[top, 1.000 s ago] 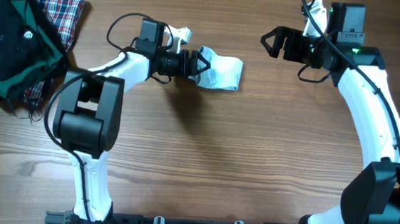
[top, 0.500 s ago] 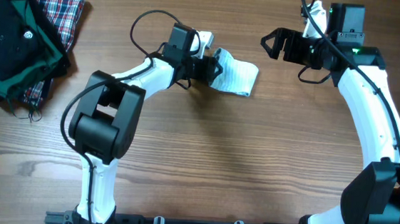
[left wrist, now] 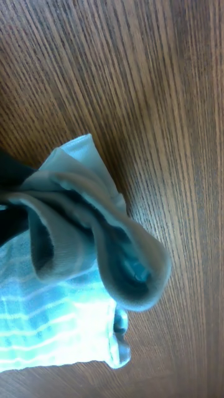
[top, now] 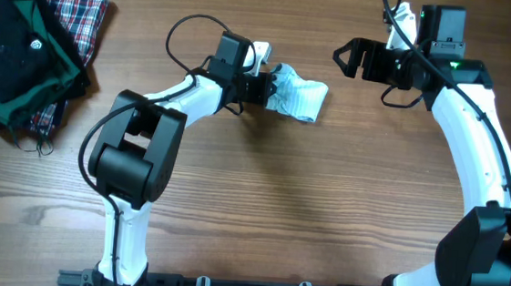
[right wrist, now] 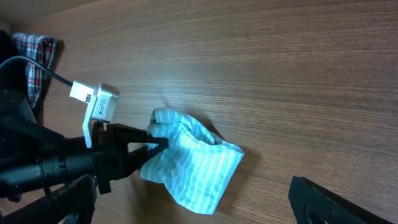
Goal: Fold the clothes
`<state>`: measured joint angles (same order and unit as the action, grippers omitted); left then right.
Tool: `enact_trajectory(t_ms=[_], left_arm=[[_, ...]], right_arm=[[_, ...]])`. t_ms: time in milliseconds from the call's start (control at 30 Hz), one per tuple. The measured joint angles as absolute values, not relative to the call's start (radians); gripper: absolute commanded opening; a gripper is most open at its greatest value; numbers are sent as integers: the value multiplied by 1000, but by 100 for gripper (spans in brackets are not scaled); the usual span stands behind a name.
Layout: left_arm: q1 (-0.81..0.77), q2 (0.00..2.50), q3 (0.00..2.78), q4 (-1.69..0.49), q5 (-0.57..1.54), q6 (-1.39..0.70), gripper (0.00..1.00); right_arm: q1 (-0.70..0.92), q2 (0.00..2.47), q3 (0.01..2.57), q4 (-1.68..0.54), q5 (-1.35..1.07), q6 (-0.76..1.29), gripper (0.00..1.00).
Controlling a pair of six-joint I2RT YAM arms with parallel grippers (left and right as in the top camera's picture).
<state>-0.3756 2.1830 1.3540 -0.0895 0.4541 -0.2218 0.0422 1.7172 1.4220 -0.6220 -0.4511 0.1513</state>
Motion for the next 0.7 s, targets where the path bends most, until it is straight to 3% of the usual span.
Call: enact_trajectory(t_ms=[700], left_arm=[[-171, 2033, 1355, -194, 548, -326, 4]], right_arm=[[42, 1717, 1422, -622, -451, 151, 99]])
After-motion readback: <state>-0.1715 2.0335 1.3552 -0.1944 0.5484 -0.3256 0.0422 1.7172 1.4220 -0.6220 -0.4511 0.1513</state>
